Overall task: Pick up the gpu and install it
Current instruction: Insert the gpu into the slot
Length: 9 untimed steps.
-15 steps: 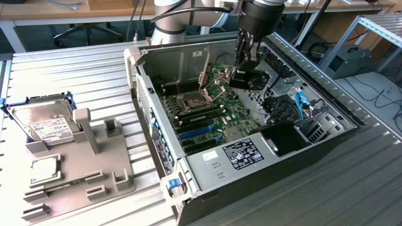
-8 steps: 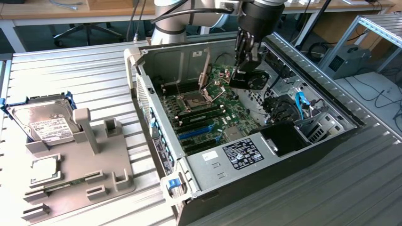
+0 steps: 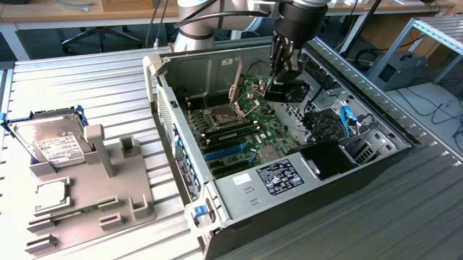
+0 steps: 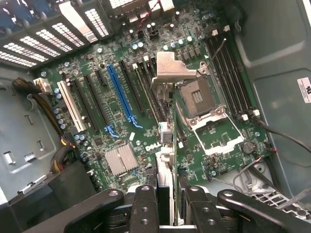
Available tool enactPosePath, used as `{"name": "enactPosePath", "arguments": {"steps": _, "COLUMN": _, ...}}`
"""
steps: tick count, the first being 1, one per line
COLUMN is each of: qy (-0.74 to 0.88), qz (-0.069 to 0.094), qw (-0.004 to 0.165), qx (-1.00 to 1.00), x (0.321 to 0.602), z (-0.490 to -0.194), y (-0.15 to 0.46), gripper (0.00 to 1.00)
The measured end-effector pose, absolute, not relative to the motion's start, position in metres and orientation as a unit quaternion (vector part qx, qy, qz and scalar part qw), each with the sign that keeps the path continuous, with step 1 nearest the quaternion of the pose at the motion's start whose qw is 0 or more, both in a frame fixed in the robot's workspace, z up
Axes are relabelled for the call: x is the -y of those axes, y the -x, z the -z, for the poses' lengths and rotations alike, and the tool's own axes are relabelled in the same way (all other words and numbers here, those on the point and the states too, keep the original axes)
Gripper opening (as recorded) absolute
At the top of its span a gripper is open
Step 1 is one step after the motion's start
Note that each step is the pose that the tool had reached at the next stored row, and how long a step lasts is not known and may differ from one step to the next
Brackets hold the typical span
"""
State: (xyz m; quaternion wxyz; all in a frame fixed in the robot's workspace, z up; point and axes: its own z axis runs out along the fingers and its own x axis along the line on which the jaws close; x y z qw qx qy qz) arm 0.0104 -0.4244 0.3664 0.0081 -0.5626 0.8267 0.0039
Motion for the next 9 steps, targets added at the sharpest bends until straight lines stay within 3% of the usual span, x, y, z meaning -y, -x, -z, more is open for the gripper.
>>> {"name": "enactPosePath", "arguments": {"steps": 9, "qy": 0.585, "qz": -0.003, "qw": 0.007, "qx": -0.811, "x": 0.4244, "z": -0.3660, "y": -0.0106, "gripper": 0.27}}
